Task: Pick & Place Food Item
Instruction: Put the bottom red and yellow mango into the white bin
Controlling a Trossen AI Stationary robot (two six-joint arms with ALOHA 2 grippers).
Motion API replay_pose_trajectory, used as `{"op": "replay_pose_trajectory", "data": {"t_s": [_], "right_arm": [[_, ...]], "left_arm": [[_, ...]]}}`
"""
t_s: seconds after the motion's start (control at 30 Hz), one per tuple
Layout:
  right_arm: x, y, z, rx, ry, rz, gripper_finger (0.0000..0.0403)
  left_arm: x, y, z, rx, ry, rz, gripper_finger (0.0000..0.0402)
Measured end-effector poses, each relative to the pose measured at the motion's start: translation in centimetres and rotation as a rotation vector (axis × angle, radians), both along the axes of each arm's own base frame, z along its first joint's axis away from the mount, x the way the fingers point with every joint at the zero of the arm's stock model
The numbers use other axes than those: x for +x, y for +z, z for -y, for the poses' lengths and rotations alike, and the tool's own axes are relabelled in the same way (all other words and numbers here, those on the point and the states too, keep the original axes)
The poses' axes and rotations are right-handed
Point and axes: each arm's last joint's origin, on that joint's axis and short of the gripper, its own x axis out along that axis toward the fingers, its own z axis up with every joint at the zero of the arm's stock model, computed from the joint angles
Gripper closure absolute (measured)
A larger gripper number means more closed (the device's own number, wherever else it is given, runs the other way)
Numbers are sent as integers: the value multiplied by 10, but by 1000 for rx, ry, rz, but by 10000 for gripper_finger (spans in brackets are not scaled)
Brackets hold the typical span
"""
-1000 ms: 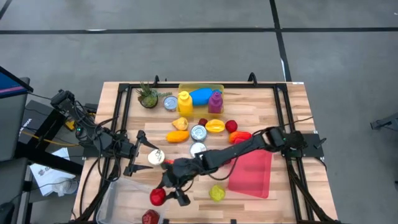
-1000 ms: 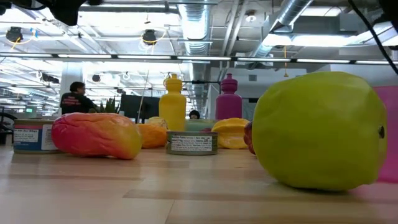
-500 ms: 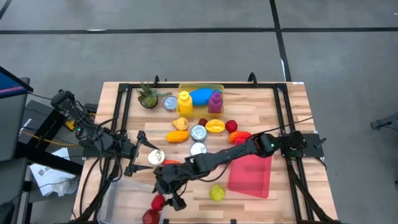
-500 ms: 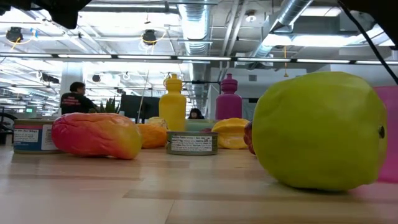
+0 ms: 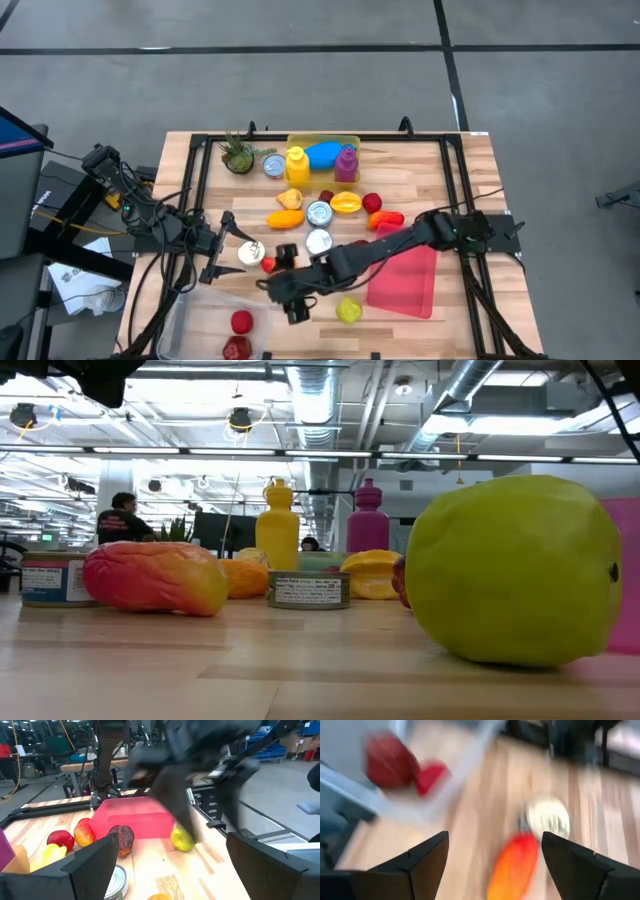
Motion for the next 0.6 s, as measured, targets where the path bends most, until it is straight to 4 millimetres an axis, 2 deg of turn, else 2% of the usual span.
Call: {"op": "replay_pose_trajectory", "data": {"t_s": [0.2,0.33,0.6], "right_arm": [[1,-41,14,-7,-105,-166,97],[5,-67,24,22,-161,-184,97],[19,-92,53,145,-182,-147,97]], "left_arm": [[-1,0,1,-4,-9,-6,42],[-2,0,3,-6,-22,-3,42],[-2,0,3,-7,-23,1,42]]}}
